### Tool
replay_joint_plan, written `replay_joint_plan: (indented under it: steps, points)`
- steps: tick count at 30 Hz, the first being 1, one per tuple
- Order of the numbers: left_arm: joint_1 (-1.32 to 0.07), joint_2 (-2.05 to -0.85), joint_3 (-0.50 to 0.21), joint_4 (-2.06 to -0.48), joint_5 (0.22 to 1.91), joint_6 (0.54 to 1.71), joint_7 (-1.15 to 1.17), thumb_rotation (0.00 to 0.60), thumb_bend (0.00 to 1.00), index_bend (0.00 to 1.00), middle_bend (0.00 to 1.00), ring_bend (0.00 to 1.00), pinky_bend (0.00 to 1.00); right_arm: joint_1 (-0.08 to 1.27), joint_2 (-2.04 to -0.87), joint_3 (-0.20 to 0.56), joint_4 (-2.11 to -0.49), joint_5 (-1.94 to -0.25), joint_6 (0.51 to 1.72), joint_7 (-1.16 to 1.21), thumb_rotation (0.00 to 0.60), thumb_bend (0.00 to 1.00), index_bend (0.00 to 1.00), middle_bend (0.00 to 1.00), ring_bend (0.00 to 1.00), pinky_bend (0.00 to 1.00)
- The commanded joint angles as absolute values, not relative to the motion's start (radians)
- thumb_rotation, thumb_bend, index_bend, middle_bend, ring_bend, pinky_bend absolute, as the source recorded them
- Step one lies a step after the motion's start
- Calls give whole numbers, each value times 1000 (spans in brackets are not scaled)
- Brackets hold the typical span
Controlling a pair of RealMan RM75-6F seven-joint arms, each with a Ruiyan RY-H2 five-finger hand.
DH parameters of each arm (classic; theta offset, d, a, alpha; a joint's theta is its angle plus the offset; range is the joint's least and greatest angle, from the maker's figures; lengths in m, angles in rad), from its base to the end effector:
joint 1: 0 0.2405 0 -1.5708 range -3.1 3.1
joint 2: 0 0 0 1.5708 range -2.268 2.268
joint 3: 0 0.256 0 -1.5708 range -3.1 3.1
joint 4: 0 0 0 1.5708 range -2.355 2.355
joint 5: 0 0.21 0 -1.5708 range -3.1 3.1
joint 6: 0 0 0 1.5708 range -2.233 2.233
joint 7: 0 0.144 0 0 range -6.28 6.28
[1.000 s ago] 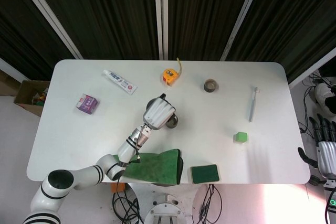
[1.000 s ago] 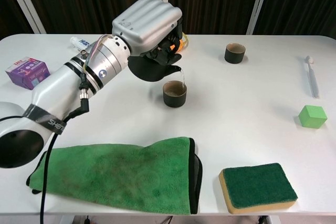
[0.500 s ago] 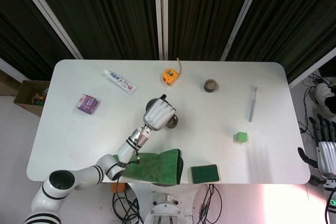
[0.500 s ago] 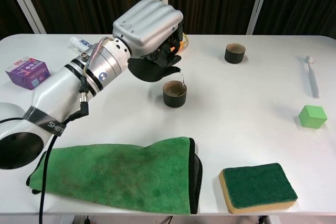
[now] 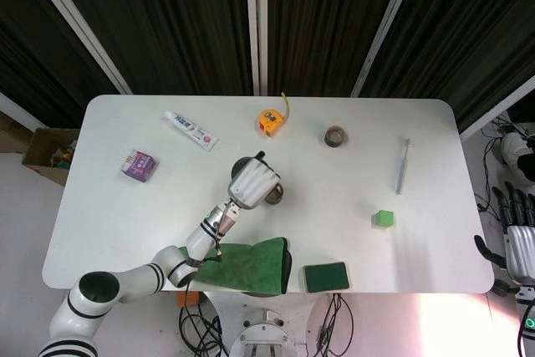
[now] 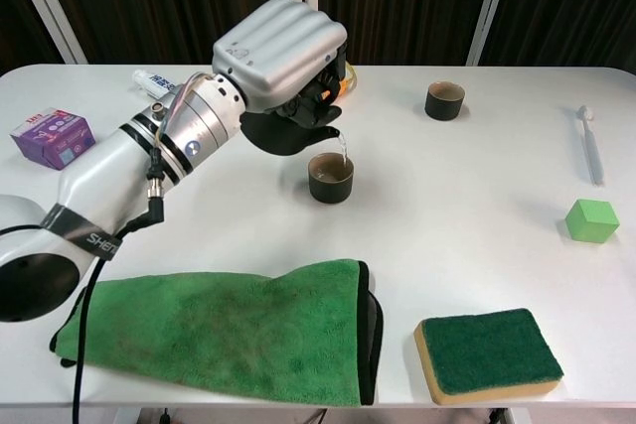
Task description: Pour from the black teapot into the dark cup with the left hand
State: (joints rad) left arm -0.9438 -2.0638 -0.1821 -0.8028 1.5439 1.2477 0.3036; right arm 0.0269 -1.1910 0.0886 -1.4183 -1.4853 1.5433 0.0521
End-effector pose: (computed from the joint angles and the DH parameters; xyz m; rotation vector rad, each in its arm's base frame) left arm -0.0475 0.3504 -0.1014 -1.8812 -0.2436 -1.2596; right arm -0.3475 -0.1708 0.1698 1.2934 -0.8170 0.8638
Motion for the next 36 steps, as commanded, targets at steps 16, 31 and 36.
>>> replay_joint_plan:
  steps: [16, 31, 36]
  points:
    - [-945, -2062, -180, -793, 1552, 1254, 308, 600, 336, 1000, 1000, 1000, 546, 29, -1189, 89, -1424, -1486, 1542, 46, 600, 212, 0, 0, 0, 0]
    - [-948, -2062, -169, -772, 1572, 1269, 322, 600, 336, 1000, 1000, 1000, 549, 28, -1189, 89, -1426, -1487, 1543, 44, 600, 211, 0, 0, 0, 0]
    - [-948, -2065, -169, -763, 1572, 1270, 325, 600, 336, 1000, 1000, 1000, 549, 28, -1190, 88, -1426, -1487, 1544, 44, 600, 211, 0, 0, 0, 0]
